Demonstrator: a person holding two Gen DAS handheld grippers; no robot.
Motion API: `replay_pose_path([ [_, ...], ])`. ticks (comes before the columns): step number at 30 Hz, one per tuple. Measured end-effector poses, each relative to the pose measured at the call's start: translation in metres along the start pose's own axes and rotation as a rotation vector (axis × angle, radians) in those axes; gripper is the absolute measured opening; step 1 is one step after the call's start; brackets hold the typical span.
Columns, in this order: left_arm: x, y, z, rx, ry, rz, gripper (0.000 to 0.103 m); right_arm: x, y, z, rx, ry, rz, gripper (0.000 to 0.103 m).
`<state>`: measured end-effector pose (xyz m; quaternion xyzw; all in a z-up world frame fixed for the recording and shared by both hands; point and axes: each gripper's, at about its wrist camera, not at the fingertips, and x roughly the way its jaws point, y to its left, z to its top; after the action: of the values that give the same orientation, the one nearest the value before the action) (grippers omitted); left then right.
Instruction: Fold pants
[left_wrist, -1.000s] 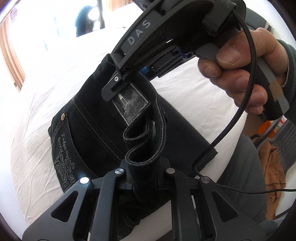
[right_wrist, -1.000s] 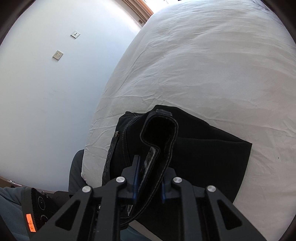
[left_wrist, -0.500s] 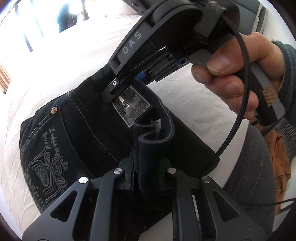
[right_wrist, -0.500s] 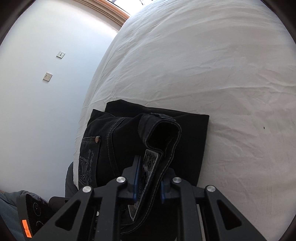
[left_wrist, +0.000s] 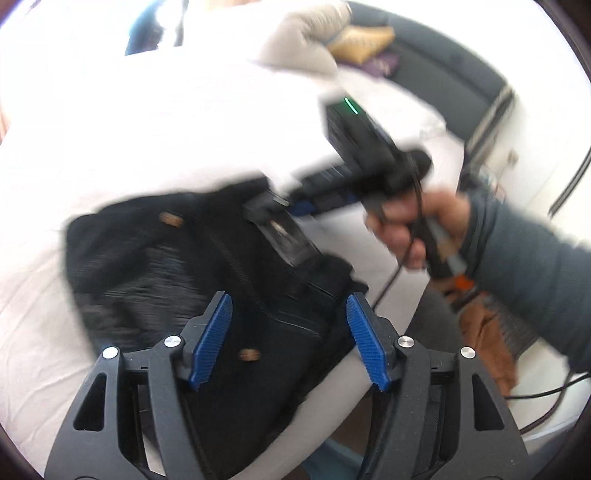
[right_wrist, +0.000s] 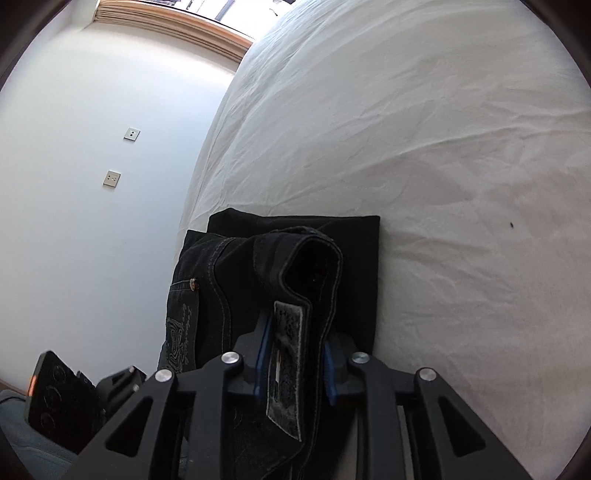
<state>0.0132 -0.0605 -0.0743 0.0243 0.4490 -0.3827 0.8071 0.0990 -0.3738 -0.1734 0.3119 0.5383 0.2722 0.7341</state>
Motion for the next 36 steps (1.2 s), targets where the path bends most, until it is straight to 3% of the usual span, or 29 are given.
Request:
replay_pose_path([
  [2, -0.02, 0.032, 0.008, -0.084, -0.044, -0.053, 0.064, -0.013, 0.006, -0.004, -0.006, -0.032, -0.03, 0.048],
  [3, -0.024, 0.048, 0.012, -0.118, -0.054, -0.071, 0.064, -0.021, 0.009, -0.005, -0.014, -0.053, -0.073, 0.05],
  [4, -0.023, 0.066, 0.017, -0.136, -0.054, -0.078, 0.064, -0.031, 0.012, -0.007, -0.016, -0.077, -0.147, 0.06],
  [6, -0.021, 0.085, 0.02, -0.163, -0.063, -0.116, 0.064, -0.048, 0.012, -0.009, 0.022, -0.12, -0.216, 0.061],
  [9, -0.015, 0.109, 0.026, -0.22, -0.079, -0.253, 0.064, -0.063, 0.041, -0.019, -0.031, -0.175, -0.042, 0.061],
  [12, 0.001, 0.128, 0.032, -0.262, -0.062, -0.366, 0.064, -0.046, 0.079, -0.03, -0.155, -0.138, 0.144, 0.061],
  [15, 0.023, 0.147, 0.038, -0.289, 0.004, -0.45, 0.064, -0.006, 0.071, -0.032, -0.134, -0.025, 0.158, 0.061],
  [16, 0.032, 0.153, 0.037, -0.299, 0.021, -0.466, 0.064, 0.008, 0.055, -0.031, -0.088, 0.015, 0.126, 0.053],
  [17, 0.037, 0.161, 0.036, -0.313, 0.03, -0.464, 0.062, 0.019, 0.038, -0.031, -0.038, 0.044, 0.098, 0.022],
  [18, 0.043, 0.171, 0.035, -0.33, 0.032, -0.473, 0.06, 0.023, 0.021, -0.03, 0.014, 0.047, 0.091, 0.002],
  [20, 0.047, 0.184, 0.032, -0.349, 0.017, -0.52, 0.051, 0.02, -0.007, -0.029, 0.122, 0.03, 0.155, 0.0],
  [22, 0.049, 0.189, 0.03, -0.34, 0.013, -0.55, 0.05, 0.014, -0.01, -0.031, 0.117, 0.006, 0.158, 0.0],
  [25, 0.056, 0.196, 0.03, -0.336, 0.022, -0.571, 0.032, 0.017, -0.006, -0.032, 0.104, 0.011, 0.14, 0.0],
  [30, 0.059, 0.219, 0.022, -0.449, 0.011, -0.627, 0.005, 0.01, -0.005, -0.036, 0.091, 0.013, 0.118, 0.0],
  [36, 0.054, 0.22, -0.017, -0.504, 0.025, -0.661, 0.003, 0.01, -0.007, -0.034, 0.088, 0.013, 0.105, 0.0],
])
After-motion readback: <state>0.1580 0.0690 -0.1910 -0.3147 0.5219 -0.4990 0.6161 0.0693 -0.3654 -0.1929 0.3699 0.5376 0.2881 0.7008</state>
